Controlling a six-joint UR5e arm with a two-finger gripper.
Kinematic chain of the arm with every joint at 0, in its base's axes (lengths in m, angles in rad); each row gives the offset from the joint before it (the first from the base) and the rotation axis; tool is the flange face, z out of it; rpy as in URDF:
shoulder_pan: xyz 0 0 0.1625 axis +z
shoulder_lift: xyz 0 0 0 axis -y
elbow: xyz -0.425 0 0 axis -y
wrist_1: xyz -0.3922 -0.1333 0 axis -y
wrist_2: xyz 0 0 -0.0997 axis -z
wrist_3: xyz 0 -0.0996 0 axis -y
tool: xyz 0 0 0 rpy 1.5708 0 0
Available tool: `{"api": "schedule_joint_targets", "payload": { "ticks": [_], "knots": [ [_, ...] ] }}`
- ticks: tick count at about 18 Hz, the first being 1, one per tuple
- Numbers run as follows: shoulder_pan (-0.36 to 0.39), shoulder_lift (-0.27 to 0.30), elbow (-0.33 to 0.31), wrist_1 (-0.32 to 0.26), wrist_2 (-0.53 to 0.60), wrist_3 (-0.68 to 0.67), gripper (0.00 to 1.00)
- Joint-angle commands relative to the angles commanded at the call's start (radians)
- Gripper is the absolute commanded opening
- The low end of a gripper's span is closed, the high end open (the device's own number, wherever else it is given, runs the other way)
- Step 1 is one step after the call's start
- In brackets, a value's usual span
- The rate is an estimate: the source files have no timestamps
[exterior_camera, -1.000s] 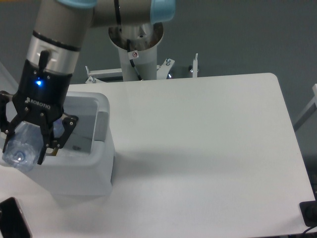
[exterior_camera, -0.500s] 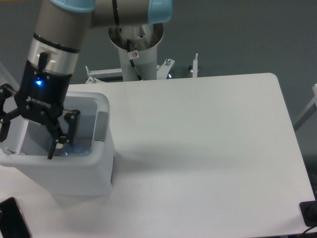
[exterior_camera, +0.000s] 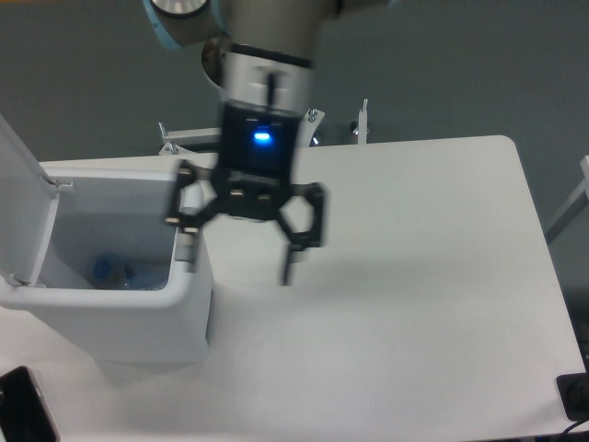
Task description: Place the trash in the trash can
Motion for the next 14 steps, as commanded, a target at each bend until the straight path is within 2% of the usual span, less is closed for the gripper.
{"api": "schedule_joint_targets", "payload": {
  "ticks": [2, 3, 5, 9, 14],
  "knots": [
    [0.037, 0.027, -0.02, -0.008, 0.009, 0.106, 1.0],
    [0.068, 0.044, -0.044, -0.017, 0.018, 0.16, 1.0],
    [0.138, 0.113, -0.124, -0.028, 0.057, 0.36, 1.0],
    [0.197, 0.201, -0.215, -0.086, 0.159, 0.615, 1.0],
    [0.204, 0.245, -0.23, -0.184, 0.239, 0.767, 1.0]
  ]
}}
